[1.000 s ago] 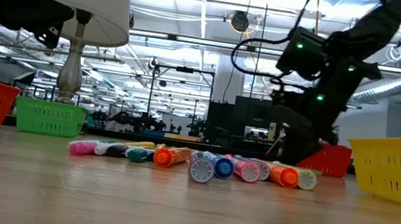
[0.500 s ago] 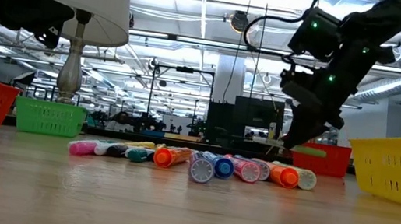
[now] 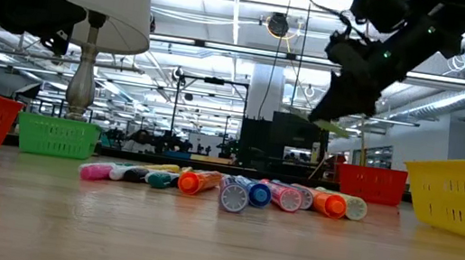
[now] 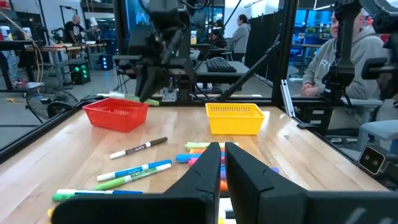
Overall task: Pick & Place Markers
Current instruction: Put the right green marker pen into the green basket
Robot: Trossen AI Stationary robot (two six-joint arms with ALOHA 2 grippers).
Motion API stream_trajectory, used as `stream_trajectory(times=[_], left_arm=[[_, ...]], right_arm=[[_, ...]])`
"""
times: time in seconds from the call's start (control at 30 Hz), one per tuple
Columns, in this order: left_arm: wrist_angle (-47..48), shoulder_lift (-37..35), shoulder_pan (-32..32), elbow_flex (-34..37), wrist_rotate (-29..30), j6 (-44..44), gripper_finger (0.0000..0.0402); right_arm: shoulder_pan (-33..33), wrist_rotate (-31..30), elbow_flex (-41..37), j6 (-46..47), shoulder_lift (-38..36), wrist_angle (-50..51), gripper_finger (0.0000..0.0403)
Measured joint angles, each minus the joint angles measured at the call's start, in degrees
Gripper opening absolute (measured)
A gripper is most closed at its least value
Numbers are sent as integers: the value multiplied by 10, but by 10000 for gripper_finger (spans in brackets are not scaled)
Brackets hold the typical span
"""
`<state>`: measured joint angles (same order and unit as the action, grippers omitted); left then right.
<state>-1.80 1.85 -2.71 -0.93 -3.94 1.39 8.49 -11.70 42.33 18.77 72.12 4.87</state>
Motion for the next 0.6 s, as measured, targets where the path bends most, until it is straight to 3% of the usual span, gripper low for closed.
stream_trajectory(times=[0.43,0.6], left_arm=[[-13,0,0,0,0,-6,31],[-64,0,0,0,-1,-56,31]], right_arm=[[0,33,0,-124,25,-236,24],[-4,44,0,-151,31,-260,24]])
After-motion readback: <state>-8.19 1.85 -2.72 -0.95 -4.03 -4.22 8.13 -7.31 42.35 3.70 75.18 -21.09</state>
